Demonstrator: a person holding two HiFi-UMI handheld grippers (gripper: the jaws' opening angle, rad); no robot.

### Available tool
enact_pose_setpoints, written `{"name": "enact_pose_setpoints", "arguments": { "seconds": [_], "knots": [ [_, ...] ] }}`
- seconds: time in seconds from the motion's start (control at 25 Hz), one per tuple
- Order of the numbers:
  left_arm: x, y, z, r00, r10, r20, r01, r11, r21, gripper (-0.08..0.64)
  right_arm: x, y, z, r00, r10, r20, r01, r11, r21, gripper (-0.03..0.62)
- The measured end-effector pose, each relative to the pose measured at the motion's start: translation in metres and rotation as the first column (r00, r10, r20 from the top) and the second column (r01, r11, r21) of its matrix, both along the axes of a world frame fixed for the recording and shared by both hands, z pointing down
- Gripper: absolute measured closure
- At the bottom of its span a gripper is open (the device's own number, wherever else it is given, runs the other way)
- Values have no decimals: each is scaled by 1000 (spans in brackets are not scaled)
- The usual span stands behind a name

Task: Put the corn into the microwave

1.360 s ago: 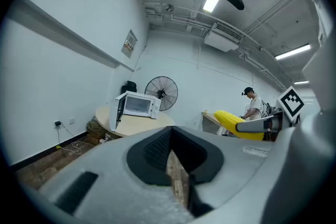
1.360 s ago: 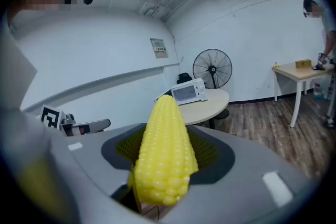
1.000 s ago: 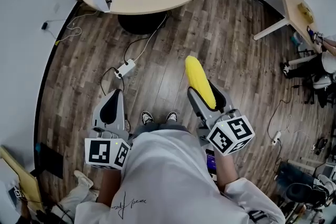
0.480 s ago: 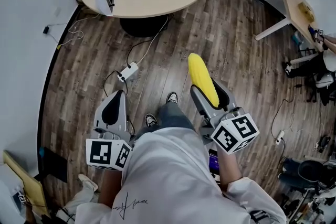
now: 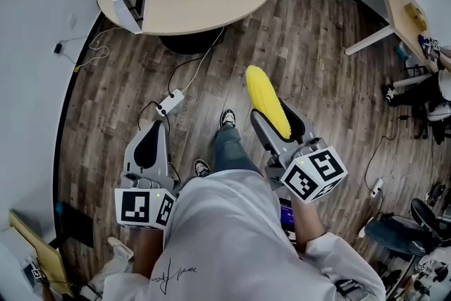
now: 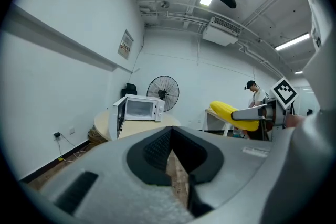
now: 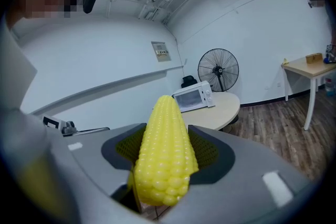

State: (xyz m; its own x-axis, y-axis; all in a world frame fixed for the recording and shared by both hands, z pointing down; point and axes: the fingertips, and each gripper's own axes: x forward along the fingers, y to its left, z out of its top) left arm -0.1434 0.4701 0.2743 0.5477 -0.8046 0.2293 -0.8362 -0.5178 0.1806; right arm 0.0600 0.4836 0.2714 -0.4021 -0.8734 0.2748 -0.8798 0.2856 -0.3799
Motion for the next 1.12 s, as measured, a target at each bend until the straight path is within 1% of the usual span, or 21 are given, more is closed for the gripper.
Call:
{"name": "enact_pose_setpoints", "arguments": {
  "seconds": [0.16,0.44,0.64,0.72,0.88,1.0,1.12],
  "knots": [
    [20,-36,5,1000,-6,8,6,1000,-8,569,18,-38,4,1000,-21,4,21,1000,-8,330],
    [65,-102,14,1000,9,23,-8,1000,-30,569,50,-110,18,998,-55,23,56,998,-36,330],
    [99,-150,13,1000,5,21,-4,1000,-26,569,78,-157,24,996,-77,46,78,996,-38,330],
    [112,-163,12,1000,-1,24,1,1000,-21,569,89,-172,27,995,-88,50,90,995,-45,330],
    [137,-184,10,1000,-10,22,10,1000,-18,569,105,-199,30,988,-122,89,128,990,-53,330],
    [157,-193,10,1000,-9,13,10,1000,-17,569,114,-216,28,985,-147,92,151,988,-39,330],
    [165,-202,10,999,-33,3,34,999,-18,569,121,-231,25,982,-169,89,172,985,-30,330]
  ]
}}
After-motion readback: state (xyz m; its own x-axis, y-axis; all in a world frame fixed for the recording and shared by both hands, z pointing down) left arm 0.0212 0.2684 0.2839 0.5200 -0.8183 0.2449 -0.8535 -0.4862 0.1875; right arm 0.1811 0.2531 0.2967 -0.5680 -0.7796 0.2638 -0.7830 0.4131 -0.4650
